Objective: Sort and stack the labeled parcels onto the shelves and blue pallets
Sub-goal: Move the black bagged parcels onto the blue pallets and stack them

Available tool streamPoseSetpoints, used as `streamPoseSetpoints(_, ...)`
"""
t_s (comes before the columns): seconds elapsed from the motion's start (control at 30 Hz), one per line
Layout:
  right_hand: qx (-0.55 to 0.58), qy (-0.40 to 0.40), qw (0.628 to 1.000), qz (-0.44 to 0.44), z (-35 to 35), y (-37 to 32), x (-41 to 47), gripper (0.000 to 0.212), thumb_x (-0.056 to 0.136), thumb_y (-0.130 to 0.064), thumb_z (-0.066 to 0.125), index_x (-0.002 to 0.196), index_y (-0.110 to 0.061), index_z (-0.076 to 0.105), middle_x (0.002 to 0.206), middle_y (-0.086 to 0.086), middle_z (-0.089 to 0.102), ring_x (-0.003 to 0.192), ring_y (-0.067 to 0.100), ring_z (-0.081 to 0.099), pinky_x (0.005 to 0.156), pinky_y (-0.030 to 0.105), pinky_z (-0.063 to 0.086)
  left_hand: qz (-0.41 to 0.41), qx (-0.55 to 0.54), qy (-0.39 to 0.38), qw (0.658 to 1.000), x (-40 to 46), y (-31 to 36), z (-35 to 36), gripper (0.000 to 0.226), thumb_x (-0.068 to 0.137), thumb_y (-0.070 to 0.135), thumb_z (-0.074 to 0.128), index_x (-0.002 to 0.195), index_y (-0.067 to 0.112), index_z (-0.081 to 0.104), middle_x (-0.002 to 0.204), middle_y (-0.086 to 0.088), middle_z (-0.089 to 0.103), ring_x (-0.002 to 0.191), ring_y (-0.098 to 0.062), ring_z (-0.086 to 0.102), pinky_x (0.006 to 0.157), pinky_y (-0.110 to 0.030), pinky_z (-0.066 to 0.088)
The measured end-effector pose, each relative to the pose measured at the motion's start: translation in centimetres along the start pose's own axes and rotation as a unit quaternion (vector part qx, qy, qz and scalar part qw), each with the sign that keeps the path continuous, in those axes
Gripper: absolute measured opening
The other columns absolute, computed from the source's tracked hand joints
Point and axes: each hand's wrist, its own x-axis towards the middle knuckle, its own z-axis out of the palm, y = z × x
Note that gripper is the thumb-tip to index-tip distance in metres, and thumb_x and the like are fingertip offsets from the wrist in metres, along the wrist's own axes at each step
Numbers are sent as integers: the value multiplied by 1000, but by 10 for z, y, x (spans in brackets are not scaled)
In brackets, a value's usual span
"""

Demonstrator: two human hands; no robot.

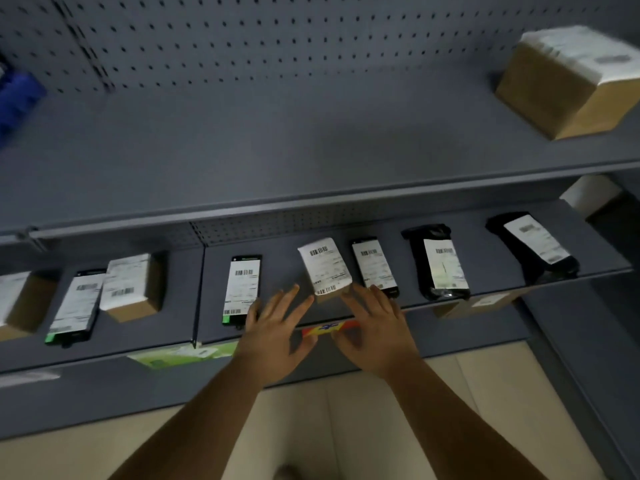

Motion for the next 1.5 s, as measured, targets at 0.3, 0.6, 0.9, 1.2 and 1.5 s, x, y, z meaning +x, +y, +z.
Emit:
streamPoseSetpoints(0.3,-36,-24,998,47,50,36,29,74,79,-65,37,146,-34,32,155,-5,29,144,27,20,113,55,24,-21,-22,-36,999,29,-34,57,77,81,74,10,151,43,10,162,9,3,148,-21,9,118,-52,3)
streamPoseSetpoints(0.6,-64,-18,995,70,68,75,51,74,79,-66,40,142,-27,44,150,2,39,139,33,32,106,58,35,-22,-25,-54,998,58,-35,82,78,81,74,11,151,42,7,162,7,3,148,-21,4,116,-56,9)
streamPoseSetpoints(0.9,-98,-65,989,92,92,131,92,69,88,-57,46,149,-30,28,159,1,18,145,32,14,112,54,23,-45,-27,-5,999,90,-14,102,72,85,71,20,150,44,3,162,10,0,147,-20,4,116,-56,10)
streamPoseSetpoints(1.2,-113,-91,987,74,113,151,120,72,92,-49,45,152,-31,12,162,-3,2,147,30,2,112,54,23,-59,-35,54,996,93,-4,121,70,89,66,31,152,43,9,161,10,7,146,-21,14,115,-57,15)
streamPoseSetpoints(1.5,-116,-46,989,77,108,143,118,69,87,-39,57,149,-23,31,158,6,23,141,36,22,102,58,35,-107,-21,35,993,84,-22,121,72,87,71,25,151,43,7,162,8,5,148,-22,9,117,-56,11)
